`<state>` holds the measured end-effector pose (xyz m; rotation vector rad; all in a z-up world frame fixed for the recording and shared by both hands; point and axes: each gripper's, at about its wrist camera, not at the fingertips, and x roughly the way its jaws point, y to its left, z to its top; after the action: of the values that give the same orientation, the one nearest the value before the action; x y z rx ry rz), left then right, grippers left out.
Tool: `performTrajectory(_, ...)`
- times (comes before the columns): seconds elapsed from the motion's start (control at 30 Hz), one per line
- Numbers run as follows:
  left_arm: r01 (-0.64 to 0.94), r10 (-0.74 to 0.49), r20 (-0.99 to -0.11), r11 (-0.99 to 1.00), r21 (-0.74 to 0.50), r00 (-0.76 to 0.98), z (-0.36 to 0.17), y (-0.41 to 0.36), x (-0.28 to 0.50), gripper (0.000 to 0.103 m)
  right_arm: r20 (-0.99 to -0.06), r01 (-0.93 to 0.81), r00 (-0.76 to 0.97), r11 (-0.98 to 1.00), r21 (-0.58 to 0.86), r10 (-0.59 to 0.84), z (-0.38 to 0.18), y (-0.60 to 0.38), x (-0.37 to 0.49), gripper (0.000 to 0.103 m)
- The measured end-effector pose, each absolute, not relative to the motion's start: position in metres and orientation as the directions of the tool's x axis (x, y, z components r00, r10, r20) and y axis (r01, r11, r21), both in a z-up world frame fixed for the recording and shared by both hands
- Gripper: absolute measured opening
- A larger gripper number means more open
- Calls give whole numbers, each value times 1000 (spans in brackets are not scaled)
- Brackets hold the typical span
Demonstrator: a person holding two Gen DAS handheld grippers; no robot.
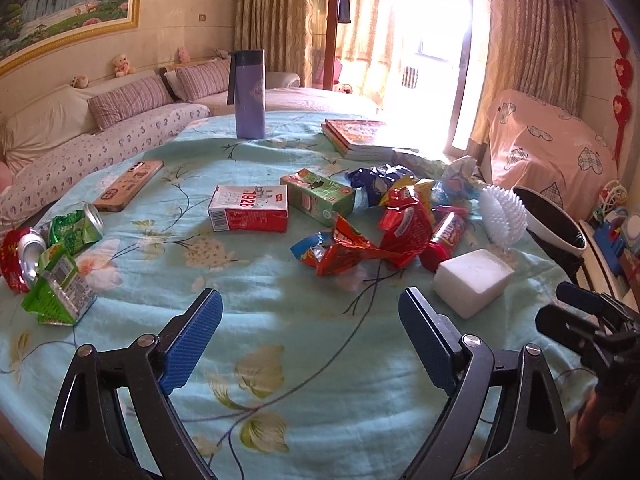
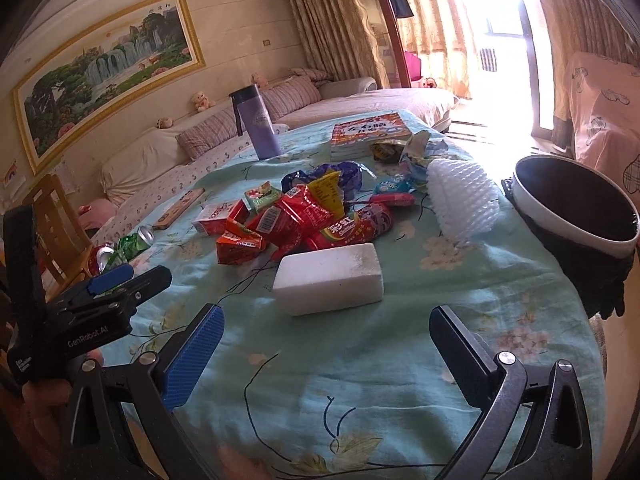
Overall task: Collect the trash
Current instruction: 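Move left tool toward red-blue wrapper while right tool moves toward white foam block, then close left tool on the red-blue wrapper while right tool closes on the foam block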
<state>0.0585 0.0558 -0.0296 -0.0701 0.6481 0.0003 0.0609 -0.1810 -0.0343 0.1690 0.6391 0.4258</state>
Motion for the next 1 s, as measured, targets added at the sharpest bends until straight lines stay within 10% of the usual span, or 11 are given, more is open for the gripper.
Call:
performTrajectory(0.5,60,-101,-677,995,-83,729,-53,56,128,88,-682,-321,622,920,225,384,-65,-159,120,103)
performTrajectory(0.57,80,-115,-688,993,-82,716,-57,52,135,78,-690,-324,614,919,224,384,-67,-157,125,103)
performTrajectory(0.73,121,-199,-731,980,-159,653,-68,55,147,12,-696,-323,596,913,248,400,-74,-160,133,96)
performTrajectory(1.0,129,-236,-703,971,-204,671,-60,54,131,4,-669,-325,609,904,279,426,-68,-175,123,81)
